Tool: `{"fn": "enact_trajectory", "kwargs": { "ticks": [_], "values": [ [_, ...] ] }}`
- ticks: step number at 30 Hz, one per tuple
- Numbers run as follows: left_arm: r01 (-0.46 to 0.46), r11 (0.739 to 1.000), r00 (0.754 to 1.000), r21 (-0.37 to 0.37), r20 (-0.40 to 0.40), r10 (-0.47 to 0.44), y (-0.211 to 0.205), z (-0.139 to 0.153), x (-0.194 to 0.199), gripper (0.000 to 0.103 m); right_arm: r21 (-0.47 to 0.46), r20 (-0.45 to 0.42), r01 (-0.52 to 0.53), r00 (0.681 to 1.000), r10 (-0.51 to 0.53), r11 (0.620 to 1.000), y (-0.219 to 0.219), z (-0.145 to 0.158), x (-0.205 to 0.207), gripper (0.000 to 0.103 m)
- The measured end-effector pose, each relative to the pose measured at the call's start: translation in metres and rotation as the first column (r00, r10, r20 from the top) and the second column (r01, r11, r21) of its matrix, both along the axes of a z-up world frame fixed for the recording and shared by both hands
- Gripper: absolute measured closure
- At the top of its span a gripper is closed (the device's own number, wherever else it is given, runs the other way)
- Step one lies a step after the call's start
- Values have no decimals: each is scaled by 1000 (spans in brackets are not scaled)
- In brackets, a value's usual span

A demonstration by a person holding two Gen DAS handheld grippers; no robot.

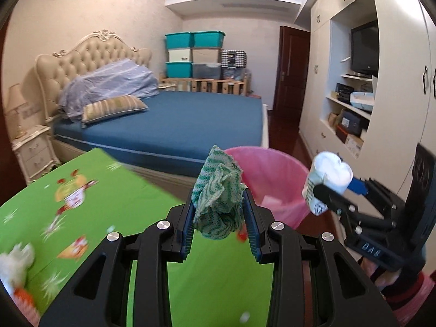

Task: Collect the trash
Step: 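Carry the cloth and paper cup over the pink wastebasket with both tools, then open both tools to drop the cloth and cup into the wastebasket, then grasp the black DORMI box with the left tool while the right tool grasps a pink fruit net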

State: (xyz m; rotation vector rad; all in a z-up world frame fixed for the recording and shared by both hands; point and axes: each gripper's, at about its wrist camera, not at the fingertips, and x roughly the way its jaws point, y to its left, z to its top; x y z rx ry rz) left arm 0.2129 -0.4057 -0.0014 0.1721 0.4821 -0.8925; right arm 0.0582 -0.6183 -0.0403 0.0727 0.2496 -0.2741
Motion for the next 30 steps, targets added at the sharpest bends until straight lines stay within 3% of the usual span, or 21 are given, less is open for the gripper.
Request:
{"fn": "enact_trajectory", "kwargs": {
  "ticks": [4, 13, 20, 21, 22, 24, 28, 30],
  "values": [
    [40, 999, 999, 2, 1, -40, -50, 9, 16, 69, 25, 6, 19, 1000, -19, 999, -33, 2, 9, 47],
    [65, 998, 998, 20, 11, -66, -116, 7, 33, 69, 17, -16, 45, 999, -45, 999, -67, -5, 32, 47],
    [78, 997, 996, 18, -50, -77, -156, -8, 60, 67, 43, -10, 29, 1000, -29, 999, -87, -14, 49, 42],
    [88, 996, 994, 19, -67, -86, -164, -10, 64, 61, 41, -16, 9, 1000, -8, 999, -89, -19, 52, 36],
    [93, 995, 992, 24, -86, -91, -167, -14, 71, 44, 34, -21, 0, 1000, 1, 999, -91, -23, 55, 25],
    [62, 998, 995, 15, -85, -60, -168, -16, 77, 26, 28, -36, 25, 999, -24, 999, -93, -30, 55, 24],
    [13, 1000, 999, -1, -52, -13, -141, -13, 79, 16, 51, -15, 30, 999, -29, 998, -92, -32, 31, 24],
    [-29, 1000, 1000, 4, 11, 29, -118, -6, 71, 10, 47, -9, 39, 999, -39, 998, -87, -29, 17, 24]
  ]
}}
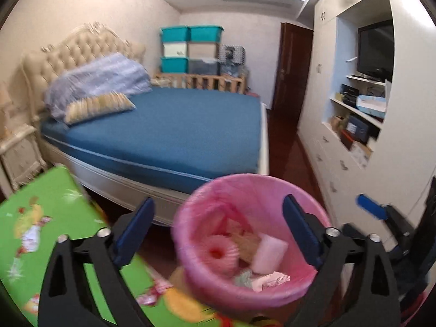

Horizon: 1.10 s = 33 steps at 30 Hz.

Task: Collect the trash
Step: 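Grasp the black DORMI box with the left tool while the right tool grasps a pink fruit net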

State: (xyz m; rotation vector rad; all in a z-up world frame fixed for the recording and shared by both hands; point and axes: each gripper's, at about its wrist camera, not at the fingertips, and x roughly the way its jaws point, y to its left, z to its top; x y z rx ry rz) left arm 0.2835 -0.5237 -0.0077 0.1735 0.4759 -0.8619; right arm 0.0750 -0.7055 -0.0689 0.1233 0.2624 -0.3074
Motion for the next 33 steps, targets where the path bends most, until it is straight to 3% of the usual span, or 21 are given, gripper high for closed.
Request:
{"fn": "enact_trajectory", "kwargs": {
  "ticks": [10, 16, 20, 26, 33],
  "values": [
    [-112, 993, 987, 47, 123, 105, 135, 6, -59, 9, 9, 37, -82, 996, 81, 997, 77, 13, -38, 19],
    [-187, 980, 978, 67, 110, 180, 220, -3, -79, 8, 45, 2, -192, 981, 193, 980, 141, 7, -9, 19],
    [-270, 961, 958, 60, 119, 261, 278, -8, -91, 8, 46, -53, -275, 959, 277, 960, 195, 2, 20, 19],
    [-412, 908, 902, 76, 175, 395, 365, -18, -110, 8, 52, -100, -402, 909, 406, 914, 276, 2, 51, 19],
    [-599, 794, 792, 103, 228, 567, 461, -27, -115, 8, 38, -153, -496, 855, 495, 868, 350, 6, 80, 19]
  ]
}}
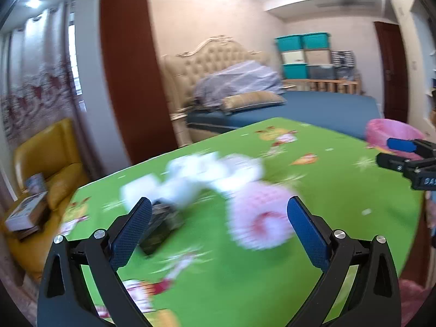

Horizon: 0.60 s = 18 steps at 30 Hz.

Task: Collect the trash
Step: 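Grasp the black DORMI box with the left tool while the right tool grasps a pink fruit net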

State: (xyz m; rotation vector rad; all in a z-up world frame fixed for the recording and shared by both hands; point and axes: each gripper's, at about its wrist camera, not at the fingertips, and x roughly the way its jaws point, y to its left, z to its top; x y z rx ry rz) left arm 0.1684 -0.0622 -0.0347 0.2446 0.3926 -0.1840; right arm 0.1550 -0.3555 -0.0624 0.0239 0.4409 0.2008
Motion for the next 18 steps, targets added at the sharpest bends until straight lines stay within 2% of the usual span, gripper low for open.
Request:
{"fn": "enact_trajectory", "kwargs": {
  "ticks": [4, 9, 13, 18],
  "values": [
    [-94, 995, 995, 17, -25, 95, 41, -3, 12, 8, -14, -4, -43, 999, 43, 999, 33, 8, 17, 19],
    [-170, 985, 975, -1, -148, 168, 82, -17, 45, 8, -2, -12, -85, 996, 85, 996, 57, 16, 36, 19],
    [-170, 985, 965, -33, -209, 160, 90, -23, 69, 8, 5, -29, -102, 994, 102, 995, 69, 13, 46, 19],
    [-178, 984, 942, -8, -292, 168, 85, -35, 113, 8, -1, -43, -127, 991, 126, 992, 80, 10, 47, 19]
  ]
}}
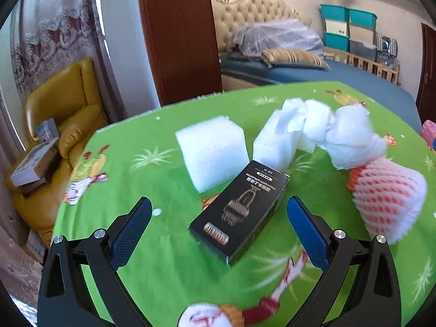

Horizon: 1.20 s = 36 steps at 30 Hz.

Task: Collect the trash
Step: 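Grasp the black DORMI box with the left tool while the right tool grasps a pink fruit net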

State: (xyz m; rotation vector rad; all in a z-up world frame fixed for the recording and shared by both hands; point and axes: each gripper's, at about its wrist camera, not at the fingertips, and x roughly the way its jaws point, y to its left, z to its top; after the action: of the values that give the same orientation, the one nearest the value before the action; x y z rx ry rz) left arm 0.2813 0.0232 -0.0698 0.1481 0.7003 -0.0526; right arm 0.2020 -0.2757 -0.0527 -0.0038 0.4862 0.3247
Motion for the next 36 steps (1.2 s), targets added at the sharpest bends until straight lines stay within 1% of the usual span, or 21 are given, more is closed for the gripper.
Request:
{"fn": "enact_trajectory", "kwargs": {
  "ticks": [3, 5, 6, 7, 8, 9, 11, 14, 17, 18, 21, 24, 27, 30, 35, 36],
  "values": [
    [15, 1000, 997, 12, -72, -14, -4, -10, 15, 8, -2, -14, -9, 1000, 9, 1000, 4, -2, 1, 19],
    [27, 1000, 997, 6, -66, -26, -5, -9, 14, 28, 7, -28, -17, 999, 17, 1000, 7, -4, 2, 19],
    [26, 1000, 998, 8, -61, -26, -5, -8, 12, 48, 10, -33, -24, 999, 24, 1000, 10, -4, 2, 19],
    [22, 1000, 998, 17, -56, -21, -6, -8, 9, 55, 11, -36, -31, 999, 32, 999, 13, -4, 2, 19],
    [17, 999, 999, 27, -46, -16, -7, -7, 4, 58, 9, -37, -41, 998, 42, 999, 17, -4, 0, 18],
    [7, 999, 1000, 35, -23, -6, -6, -6, -5, 63, 5, -38, -55, 998, 55, 998, 21, -4, -2, 17],
    [-24, 999, 1000, 39, 21, 23, -2, 0, -21, 63, -8, -39, -89, 995, 88, 996, 31, -5, -7, 17],
    [-88, 996, 993, 6, 76, 87, 9, 6, -44, 63, -37, -45, -129, 991, 128, 991, 50, -6, -11, 16],
    [-144, 989, 980, -18, 133, 145, 17, 11, -62, 63, -54, -55, -149, 988, 146, 987, 66, -6, -8, 15],
    [-171, 985, 971, -28, 163, 173, 20, 14, -67, 63, -63, -59, -148, 988, 145, 987, 71, -7, -6, 15],
    [-221, 975, 952, -25, 212, 221, 21, 18, -77, 63, -94, -74, -141, 988, 134, 986, 85, -9, 0, 15],
    [-234, 972, 936, -14, 266, 229, 18, 23, -87, 63, -145, -74, -96, 994, 86, 985, 95, -10, 3, 15],
    [-226, 974, 937, 5, 274, 216, 13, 25, -87, 63, -176, -67, -99, 994, 89, 979, 101, -11, 1, 15],
    [-225, 974, 937, 4, 276, 215, 12, 26, -87, 63, -201, -68, -101, 994, 89, 974, 104, -12, 0, 15],
    [-224, 975, 936, 2, 278, 215, 12, 25, -87, 63, -211, -145, -81, 988, 51, 974, 102, -23, 15, 15],
    [-224, 975, 935, 3, 281, 215, 12, 24, -87, 63, -202, -155, -80, 987, 48, 976, 99, -25, 17, 18]
  ]
}}
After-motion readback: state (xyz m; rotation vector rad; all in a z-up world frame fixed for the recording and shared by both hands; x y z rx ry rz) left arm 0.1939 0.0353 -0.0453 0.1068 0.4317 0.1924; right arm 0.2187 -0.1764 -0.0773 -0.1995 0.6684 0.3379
